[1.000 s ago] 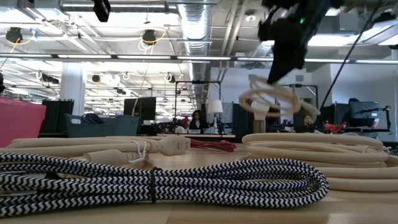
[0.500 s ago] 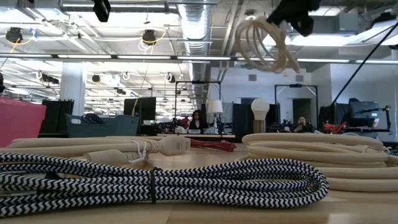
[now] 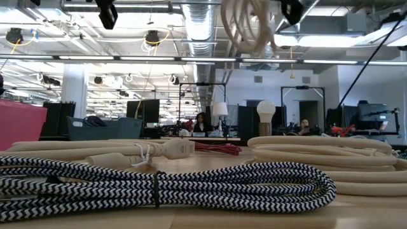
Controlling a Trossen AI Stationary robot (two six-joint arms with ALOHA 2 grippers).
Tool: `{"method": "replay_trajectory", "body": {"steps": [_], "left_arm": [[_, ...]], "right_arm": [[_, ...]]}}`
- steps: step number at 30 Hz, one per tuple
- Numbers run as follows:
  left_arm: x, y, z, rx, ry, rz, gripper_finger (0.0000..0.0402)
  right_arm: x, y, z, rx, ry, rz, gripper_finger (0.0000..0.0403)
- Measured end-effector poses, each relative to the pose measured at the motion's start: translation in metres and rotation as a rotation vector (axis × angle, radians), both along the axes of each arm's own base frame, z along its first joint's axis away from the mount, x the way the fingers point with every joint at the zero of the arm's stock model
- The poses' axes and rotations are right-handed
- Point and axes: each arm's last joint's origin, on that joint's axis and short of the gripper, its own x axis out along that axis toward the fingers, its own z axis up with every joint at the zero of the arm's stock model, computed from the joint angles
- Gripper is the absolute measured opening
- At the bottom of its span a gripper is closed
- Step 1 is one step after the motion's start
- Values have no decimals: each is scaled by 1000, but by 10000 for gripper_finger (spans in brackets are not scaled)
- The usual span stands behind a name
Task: Pick & Place USB Port
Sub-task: Put the brown HDMI cable into the red bin
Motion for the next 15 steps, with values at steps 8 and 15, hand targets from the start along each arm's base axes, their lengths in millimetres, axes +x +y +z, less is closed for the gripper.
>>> {"method": "replay_trajectory", "body": {"steps": [8, 15], "left_arm": [[18, 1, 3, -34, -73, -56, 106], [25, 2, 5, -160, -105, -64, 149]], "right_arm": [[28, 4, -8, 14, -53, 53, 0], [51, 7, -13, 2, -46, 77, 0]]}}
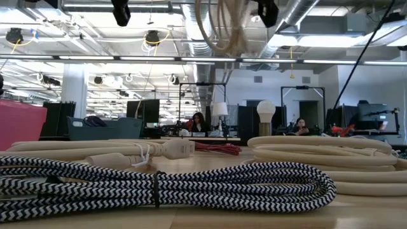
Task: Pick & Place USB Port
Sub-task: Put the brown HDMI cable into the red bin
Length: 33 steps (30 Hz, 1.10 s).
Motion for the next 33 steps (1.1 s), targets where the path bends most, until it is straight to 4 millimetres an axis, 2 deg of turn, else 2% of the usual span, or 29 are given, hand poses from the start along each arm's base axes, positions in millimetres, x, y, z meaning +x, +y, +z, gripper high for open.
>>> {"method": "replay_trajectory", "body": {"steps": [9, 15, 20, 33], "left_arm": [[9, 2, -5, -331, 39, -9, 163], [13, 4, -1, -482, -24, 8, 159], [13, 5, 1, -525, -47, 15, 158], [13, 5, -1, -534, -34, 20, 158]], "right_arm": [[37, 9, 18, -207, -2, 65, 0], [55, 10, 18, -281, 26, 80, 0], [62, 12, 10, -297, 46, 89, 0], [62, 26, 12, -374, 37, 50, 0]]}}
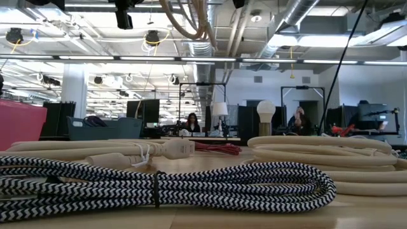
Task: Pick & Place USB Port
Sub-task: Put the brown HDMI cable into the red bin
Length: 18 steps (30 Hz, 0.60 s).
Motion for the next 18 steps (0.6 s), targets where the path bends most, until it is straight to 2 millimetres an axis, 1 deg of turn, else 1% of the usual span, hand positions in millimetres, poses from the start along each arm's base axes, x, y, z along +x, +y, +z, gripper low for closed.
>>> {"method": "replay_trajectory", "body": {"steps": [10, 18], "left_arm": [[0, 0, 0, -1, 2, -1, 158], [0, 0, 0, 0, 1, 1, 158]], "right_arm": [[-2, 8, 1, -31, -1, 7, 0], [-10, 9, 24, -62, -49, 26, 0]]}}
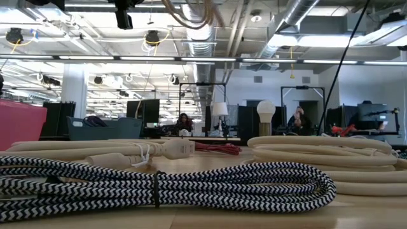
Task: Pick & Place USB Port
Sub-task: Put the brown HDMI cable into the red bin
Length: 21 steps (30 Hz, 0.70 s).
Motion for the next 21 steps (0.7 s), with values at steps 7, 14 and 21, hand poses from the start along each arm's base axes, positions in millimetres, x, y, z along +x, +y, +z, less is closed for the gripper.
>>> {"method": "replay_trajectory", "body": {"steps": [7, 14, 21], "left_arm": [[0, 0, 0, 0, 4, -1, 158], [0, 0, -1, 6, 7, -1, 158], [0, 0, -1, 10, 6, 0, 158]], "right_arm": [[0, 0, 0, -3, 15, -1, 0], [-9, -2, 0, -18, 66, -24, 0], [-16, -4, -1, -2, 118, -56, 0]]}}
